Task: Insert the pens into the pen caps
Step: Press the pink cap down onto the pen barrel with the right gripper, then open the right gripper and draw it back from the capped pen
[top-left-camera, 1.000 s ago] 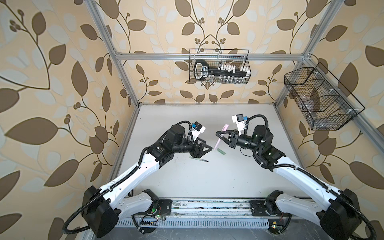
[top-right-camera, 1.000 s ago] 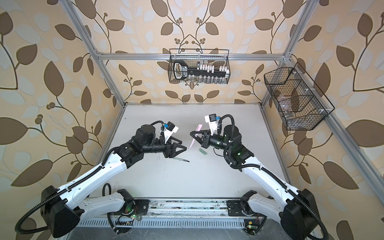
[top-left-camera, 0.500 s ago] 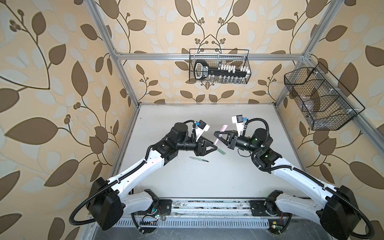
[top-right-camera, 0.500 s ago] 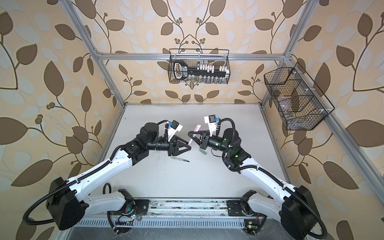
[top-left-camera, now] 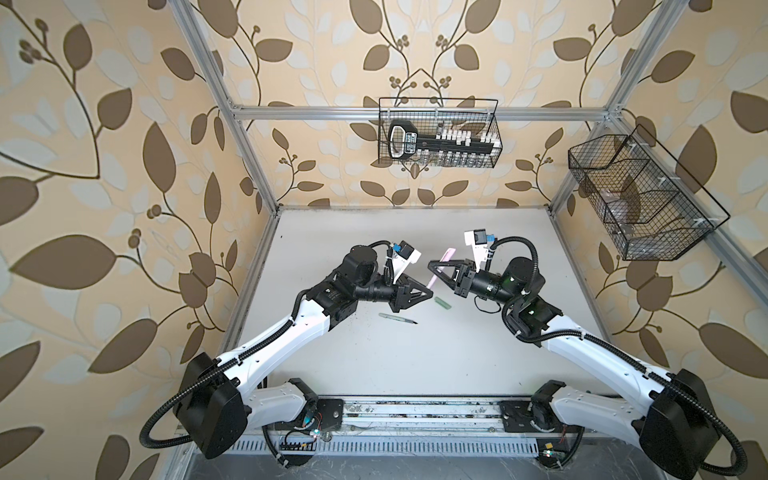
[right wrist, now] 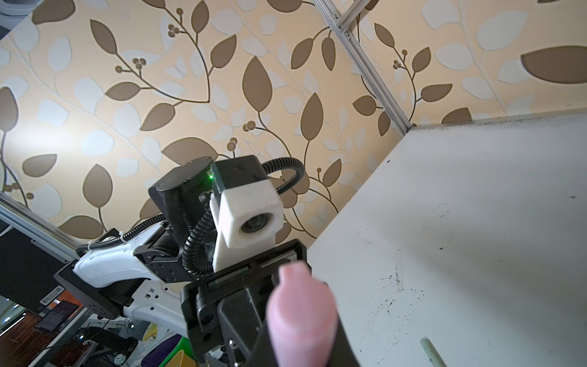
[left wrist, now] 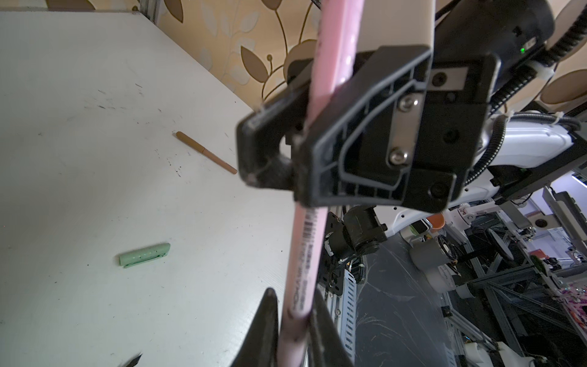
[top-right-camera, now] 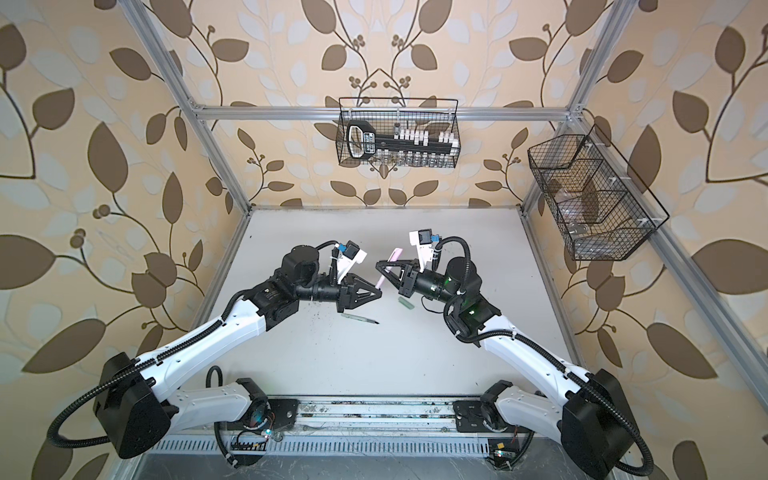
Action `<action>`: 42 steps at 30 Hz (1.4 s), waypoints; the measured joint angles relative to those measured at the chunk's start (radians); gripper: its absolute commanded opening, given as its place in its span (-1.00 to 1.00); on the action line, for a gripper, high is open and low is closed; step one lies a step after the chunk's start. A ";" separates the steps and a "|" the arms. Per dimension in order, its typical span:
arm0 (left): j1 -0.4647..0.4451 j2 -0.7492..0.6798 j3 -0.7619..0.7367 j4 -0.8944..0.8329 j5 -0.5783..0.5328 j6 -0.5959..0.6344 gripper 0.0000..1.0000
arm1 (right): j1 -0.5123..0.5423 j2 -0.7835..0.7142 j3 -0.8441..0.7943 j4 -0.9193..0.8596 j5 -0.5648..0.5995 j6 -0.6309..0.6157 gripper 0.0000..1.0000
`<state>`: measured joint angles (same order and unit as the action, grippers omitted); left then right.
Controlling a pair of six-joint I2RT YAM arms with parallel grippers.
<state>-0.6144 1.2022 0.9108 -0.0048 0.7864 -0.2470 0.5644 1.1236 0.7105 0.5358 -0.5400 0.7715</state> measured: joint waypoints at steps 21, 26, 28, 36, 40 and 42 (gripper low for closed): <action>-0.006 0.042 0.056 -0.053 -0.007 0.077 -1.00 | 0.030 -0.086 -0.047 -0.101 0.068 -0.084 0.00; -0.006 0.050 0.075 -0.080 -0.029 0.106 -1.00 | 0.027 -0.149 -0.057 -0.162 0.057 -0.109 0.28; -0.006 0.050 0.075 -0.090 -0.031 0.117 -1.00 | 0.016 -0.175 -0.060 -0.195 0.052 -0.116 0.31; -0.006 0.050 0.075 -0.128 -0.027 0.161 -1.00 | -0.156 -0.217 -0.051 -0.257 -0.006 -0.117 0.34; -0.006 0.050 0.075 -0.134 -0.026 0.167 -1.00 | -0.195 -0.160 -0.010 -0.257 -0.049 -0.114 0.34; -0.006 0.050 0.075 -0.135 -0.025 0.167 -1.00 | -0.196 -0.128 0.016 -0.254 -0.069 -0.114 0.34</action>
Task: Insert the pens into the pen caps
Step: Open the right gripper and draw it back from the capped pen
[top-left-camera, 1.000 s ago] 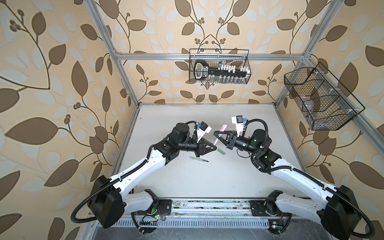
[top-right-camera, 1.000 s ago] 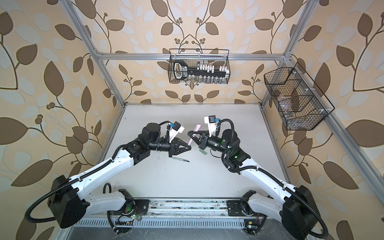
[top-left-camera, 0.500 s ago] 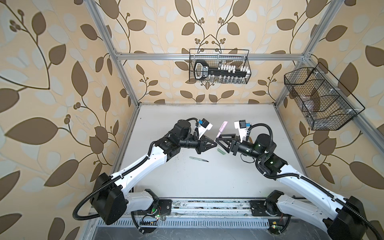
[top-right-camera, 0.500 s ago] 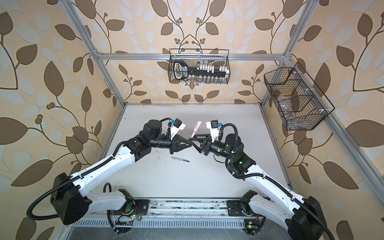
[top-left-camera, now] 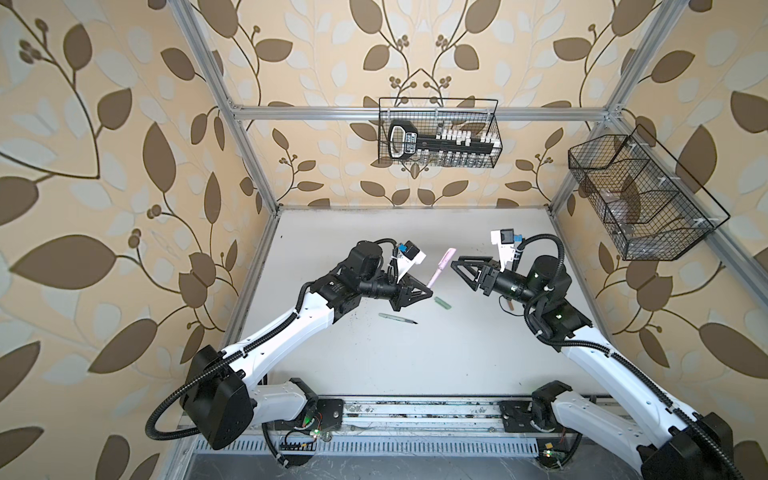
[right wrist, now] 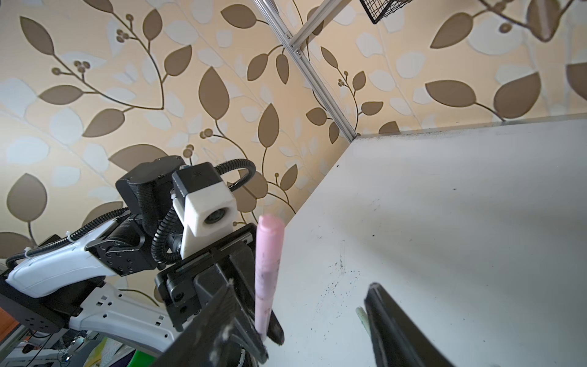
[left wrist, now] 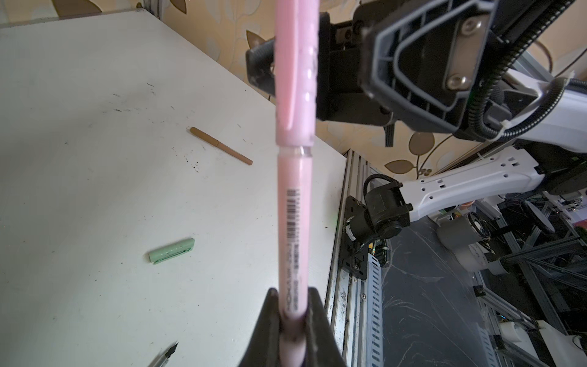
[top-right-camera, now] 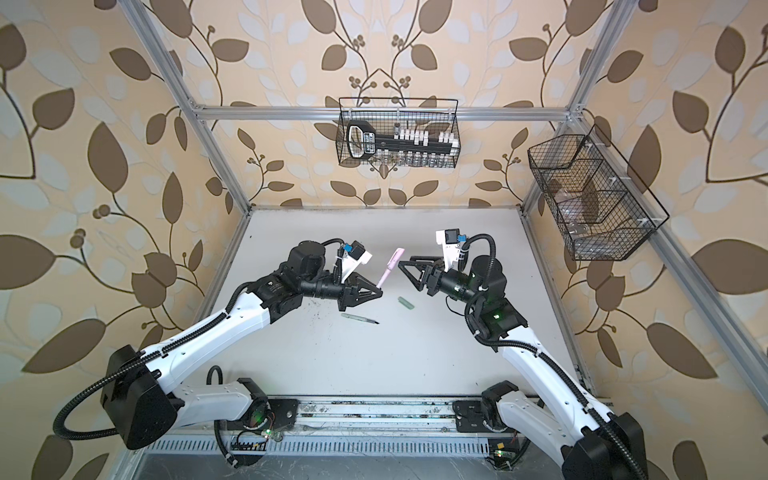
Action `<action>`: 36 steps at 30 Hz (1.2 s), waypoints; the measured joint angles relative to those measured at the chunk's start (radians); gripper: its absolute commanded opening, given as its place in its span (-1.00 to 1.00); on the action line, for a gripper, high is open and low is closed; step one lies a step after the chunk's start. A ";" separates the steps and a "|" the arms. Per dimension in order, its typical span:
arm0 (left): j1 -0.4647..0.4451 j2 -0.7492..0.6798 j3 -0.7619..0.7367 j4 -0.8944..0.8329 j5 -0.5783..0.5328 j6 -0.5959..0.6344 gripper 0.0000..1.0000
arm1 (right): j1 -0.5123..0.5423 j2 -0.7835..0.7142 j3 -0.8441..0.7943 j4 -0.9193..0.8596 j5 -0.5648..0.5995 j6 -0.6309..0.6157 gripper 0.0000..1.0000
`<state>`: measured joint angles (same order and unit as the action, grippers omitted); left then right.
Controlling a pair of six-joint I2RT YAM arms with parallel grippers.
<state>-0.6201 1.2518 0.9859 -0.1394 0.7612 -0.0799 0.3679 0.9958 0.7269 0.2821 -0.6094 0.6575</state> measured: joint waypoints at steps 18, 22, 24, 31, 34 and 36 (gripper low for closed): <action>0.000 -0.008 -0.008 -0.008 0.017 0.000 -1.00 | 0.005 0.154 0.101 0.101 -0.070 0.020 0.02; 0.000 -0.009 -0.008 -0.011 0.017 0.000 -1.00 | 0.011 0.162 0.109 0.106 -0.076 0.024 -0.24; 0.000 -0.009 -0.008 -0.013 0.016 0.000 -1.00 | 0.016 0.166 0.113 0.104 -0.076 0.020 -0.44; 0.000 -0.009 -0.008 -0.019 -0.022 0.009 -1.00 | 0.034 0.166 0.129 0.079 -0.078 0.006 -1.00; -0.001 -0.008 -0.008 -0.019 -0.047 0.023 -1.00 | 0.037 0.166 0.132 0.063 -0.070 -0.005 -1.00; -0.001 -0.001 0.000 -0.029 -0.060 0.037 -1.00 | 0.041 0.166 0.131 0.056 -0.056 -0.011 -1.00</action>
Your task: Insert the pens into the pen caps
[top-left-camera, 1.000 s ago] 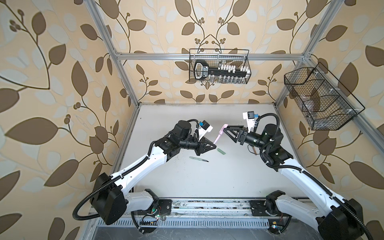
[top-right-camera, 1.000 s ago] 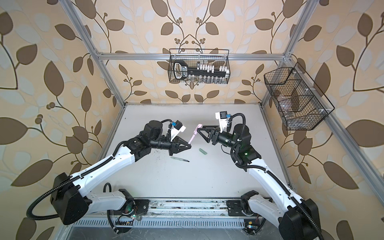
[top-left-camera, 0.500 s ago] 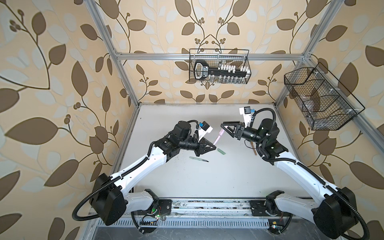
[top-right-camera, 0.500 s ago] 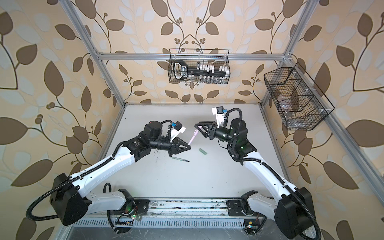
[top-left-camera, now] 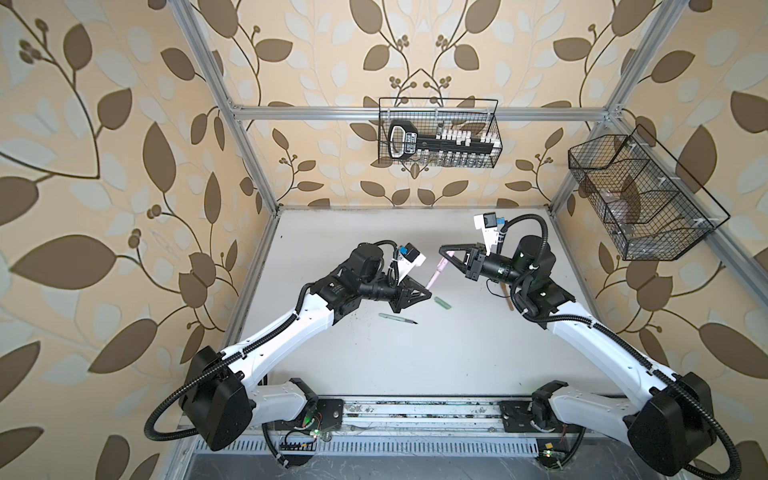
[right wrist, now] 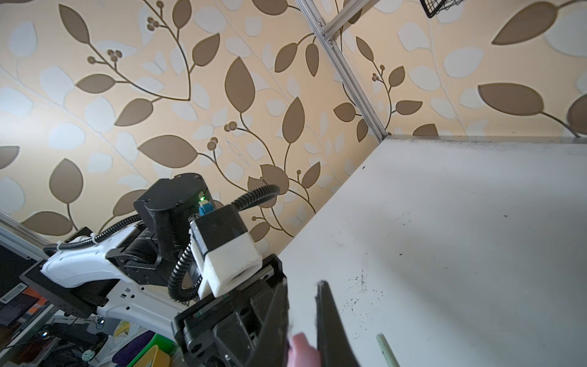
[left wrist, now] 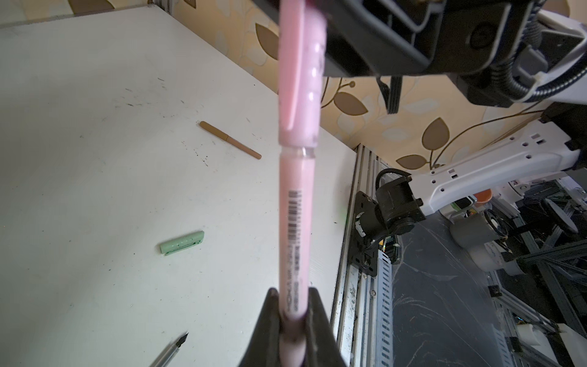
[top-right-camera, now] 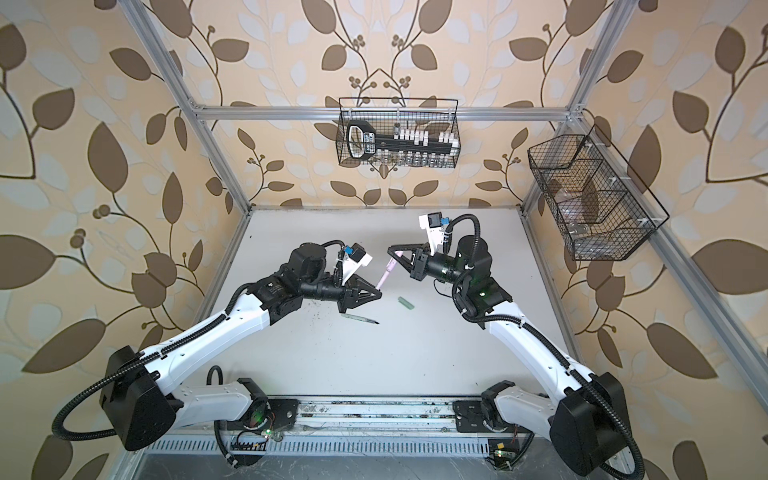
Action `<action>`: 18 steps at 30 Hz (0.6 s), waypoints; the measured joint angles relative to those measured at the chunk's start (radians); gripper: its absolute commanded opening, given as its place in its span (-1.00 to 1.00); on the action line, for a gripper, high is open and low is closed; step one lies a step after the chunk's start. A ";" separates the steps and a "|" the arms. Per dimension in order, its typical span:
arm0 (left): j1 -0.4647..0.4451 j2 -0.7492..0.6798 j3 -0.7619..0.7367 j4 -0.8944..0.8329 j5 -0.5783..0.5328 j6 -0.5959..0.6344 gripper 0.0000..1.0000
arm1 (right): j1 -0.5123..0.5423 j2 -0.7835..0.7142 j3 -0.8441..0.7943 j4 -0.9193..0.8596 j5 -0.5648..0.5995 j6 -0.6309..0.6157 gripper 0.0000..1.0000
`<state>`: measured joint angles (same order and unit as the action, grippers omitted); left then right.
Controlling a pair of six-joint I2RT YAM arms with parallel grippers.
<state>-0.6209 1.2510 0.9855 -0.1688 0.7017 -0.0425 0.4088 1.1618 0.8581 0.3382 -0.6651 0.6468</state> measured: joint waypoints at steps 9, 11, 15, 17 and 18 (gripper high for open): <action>0.008 0.112 0.136 -0.107 0.002 0.069 -1.00 | 0.004 -0.001 -0.042 0.088 0.105 0.003 -1.00; 0.013 0.126 0.148 -0.114 0.007 0.077 -1.00 | 0.005 0.000 -0.050 0.095 0.124 0.004 -1.00; 0.026 0.142 0.159 -0.116 0.026 0.093 -1.00 | 0.014 0.000 -0.057 0.108 0.160 0.003 -1.00; 0.031 0.147 0.167 -0.119 0.033 0.097 -1.00 | 0.016 0.000 -0.059 0.115 0.174 0.004 -1.00; 0.034 0.147 0.168 -0.119 0.037 0.098 -1.00 | 0.017 0.000 -0.059 0.118 0.179 0.005 -1.00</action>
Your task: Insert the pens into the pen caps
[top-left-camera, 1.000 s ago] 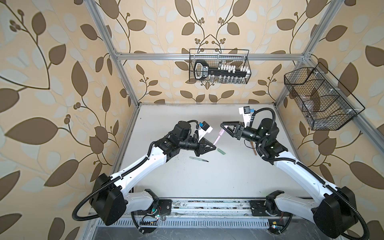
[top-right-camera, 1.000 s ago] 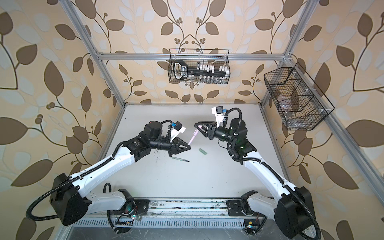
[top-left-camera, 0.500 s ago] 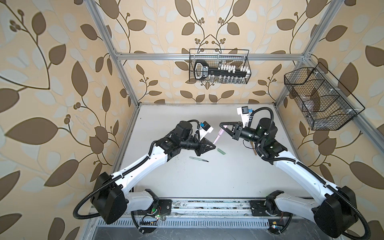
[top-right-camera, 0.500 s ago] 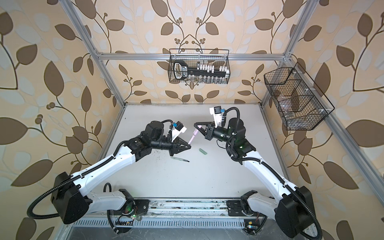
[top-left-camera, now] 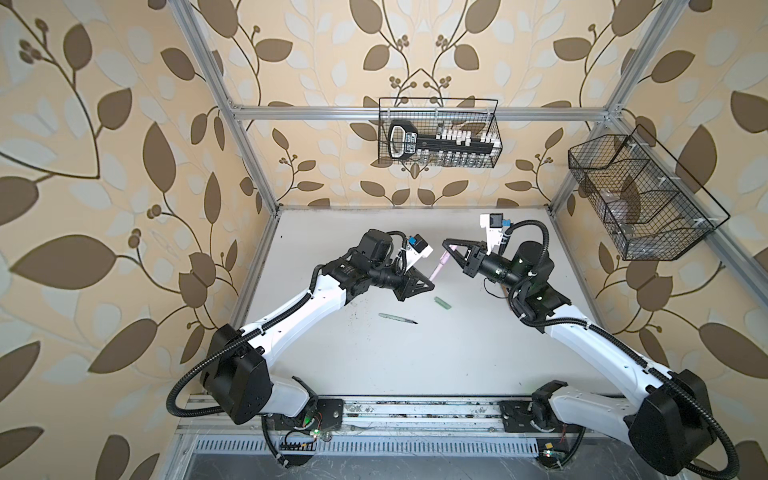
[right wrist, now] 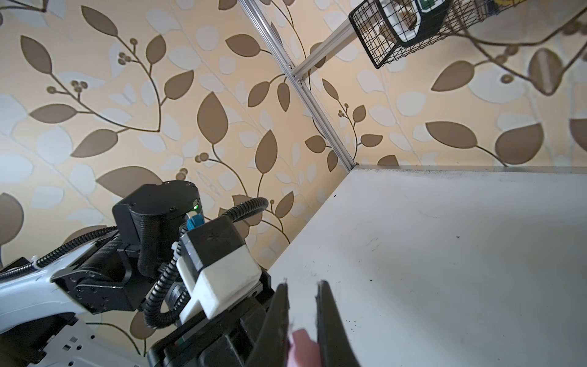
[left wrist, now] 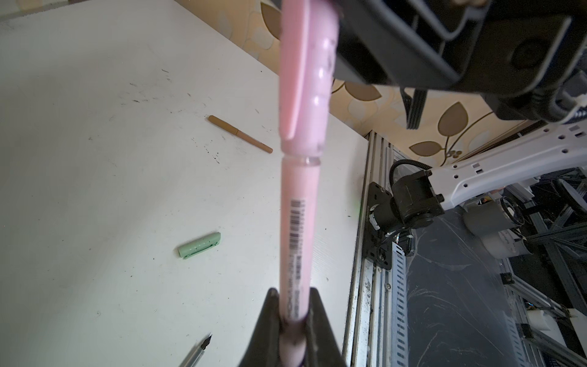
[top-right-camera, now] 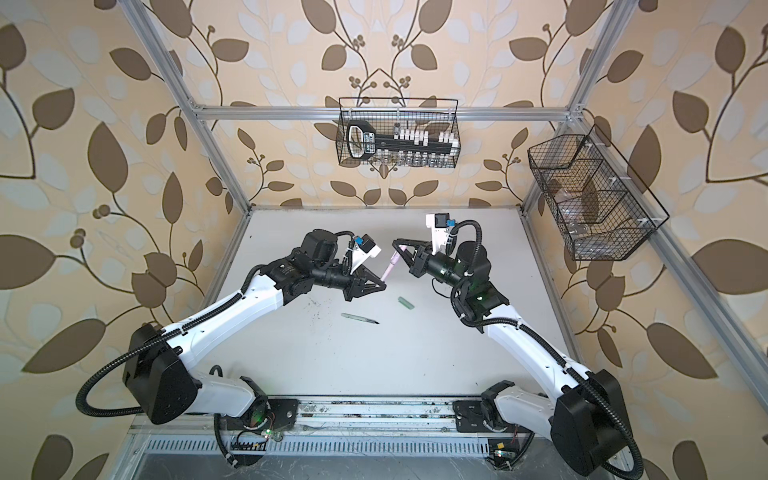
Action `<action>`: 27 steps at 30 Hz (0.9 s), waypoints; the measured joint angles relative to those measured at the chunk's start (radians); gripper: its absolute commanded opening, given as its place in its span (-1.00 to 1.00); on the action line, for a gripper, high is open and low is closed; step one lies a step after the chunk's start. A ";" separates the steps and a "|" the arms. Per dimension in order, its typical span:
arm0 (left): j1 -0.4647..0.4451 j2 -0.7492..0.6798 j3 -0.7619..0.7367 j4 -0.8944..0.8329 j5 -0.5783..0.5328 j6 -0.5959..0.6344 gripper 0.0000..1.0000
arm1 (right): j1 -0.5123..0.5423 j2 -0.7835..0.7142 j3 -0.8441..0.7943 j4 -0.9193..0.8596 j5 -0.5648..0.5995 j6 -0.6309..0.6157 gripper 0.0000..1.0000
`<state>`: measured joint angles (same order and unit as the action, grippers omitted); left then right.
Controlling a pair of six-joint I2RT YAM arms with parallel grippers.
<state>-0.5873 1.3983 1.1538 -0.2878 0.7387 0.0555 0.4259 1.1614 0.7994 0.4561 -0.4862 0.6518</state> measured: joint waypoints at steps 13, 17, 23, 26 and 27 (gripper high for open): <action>0.013 0.013 0.050 -0.062 0.019 0.023 -1.00 | 0.039 -0.006 -0.024 0.044 0.091 0.017 -1.00; 0.022 0.018 0.073 -0.098 0.023 0.025 -1.00 | 0.056 -0.007 -0.032 0.056 0.132 0.021 -1.00; 0.026 0.020 0.096 -0.109 0.037 0.021 -1.00 | 0.073 -0.006 -0.058 0.138 0.182 0.058 -1.00; 0.026 0.022 0.096 -0.109 0.040 0.013 -1.00 | 0.083 0.004 -0.086 0.201 0.202 0.093 -1.00; 0.026 0.023 0.096 -0.109 0.043 0.008 -1.00 | 0.085 0.009 -0.092 0.220 0.209 0.104 -1.00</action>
<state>-0.5610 1.4216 1.2499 -0.3965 0.7815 0.0639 0.5114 1.1702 0.7074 0.6762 -0.2768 0.7559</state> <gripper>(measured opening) 0.120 0.112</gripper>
